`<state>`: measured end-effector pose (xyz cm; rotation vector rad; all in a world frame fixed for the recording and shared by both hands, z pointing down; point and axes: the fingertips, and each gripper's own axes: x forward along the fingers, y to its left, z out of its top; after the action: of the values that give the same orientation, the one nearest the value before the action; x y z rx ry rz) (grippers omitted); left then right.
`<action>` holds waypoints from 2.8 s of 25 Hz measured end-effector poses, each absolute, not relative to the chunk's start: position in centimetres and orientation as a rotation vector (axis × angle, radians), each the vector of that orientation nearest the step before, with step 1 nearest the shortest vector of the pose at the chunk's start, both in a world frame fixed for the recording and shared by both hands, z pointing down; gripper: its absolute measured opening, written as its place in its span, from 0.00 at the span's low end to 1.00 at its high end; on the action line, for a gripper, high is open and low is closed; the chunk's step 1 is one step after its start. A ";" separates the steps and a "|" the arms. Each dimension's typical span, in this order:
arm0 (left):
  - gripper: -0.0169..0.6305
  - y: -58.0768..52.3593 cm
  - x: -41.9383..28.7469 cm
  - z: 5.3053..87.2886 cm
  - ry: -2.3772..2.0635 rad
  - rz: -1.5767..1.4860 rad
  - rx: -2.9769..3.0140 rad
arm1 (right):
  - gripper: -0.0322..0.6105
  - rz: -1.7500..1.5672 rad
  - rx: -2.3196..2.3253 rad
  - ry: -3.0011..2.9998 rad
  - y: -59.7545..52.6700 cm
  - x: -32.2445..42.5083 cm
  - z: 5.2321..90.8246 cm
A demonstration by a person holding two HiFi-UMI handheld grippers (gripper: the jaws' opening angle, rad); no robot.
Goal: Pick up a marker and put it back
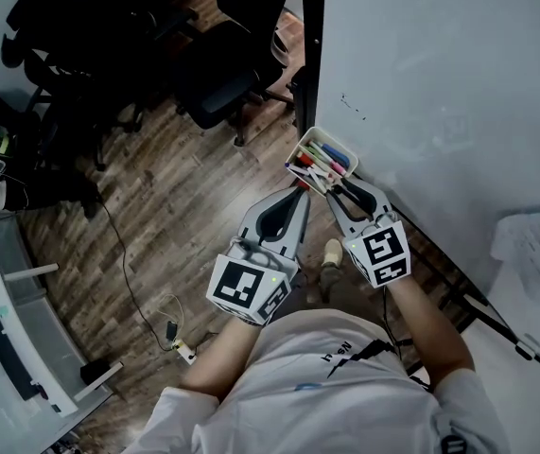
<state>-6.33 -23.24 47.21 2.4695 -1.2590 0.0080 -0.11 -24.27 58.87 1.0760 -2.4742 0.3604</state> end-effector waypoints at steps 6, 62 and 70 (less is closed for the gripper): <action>0.04 -22.7 -5.5 46.6 -1.251 0.010 2.499 | 0.24 0.331 1.095 -2.495 -23.7 0.4 56.2; 0.04 -21.5 -5.9 35.5 -1.247 -0.136 2.659 | 0.07 0.252 1.072 -2.848 -23.1 -2.9 36.0; 0.04 -21.7 -6.0 35.9 -1.236 -0.140 2.651 | 0.07 0.271 1.084 -2.835 -23.3 -2.9 36.6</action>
<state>-5.96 -21.67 35.91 2.6505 -1.2362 -0.1396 -2.89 -23.29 36.63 1.0838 -2.8350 0.2712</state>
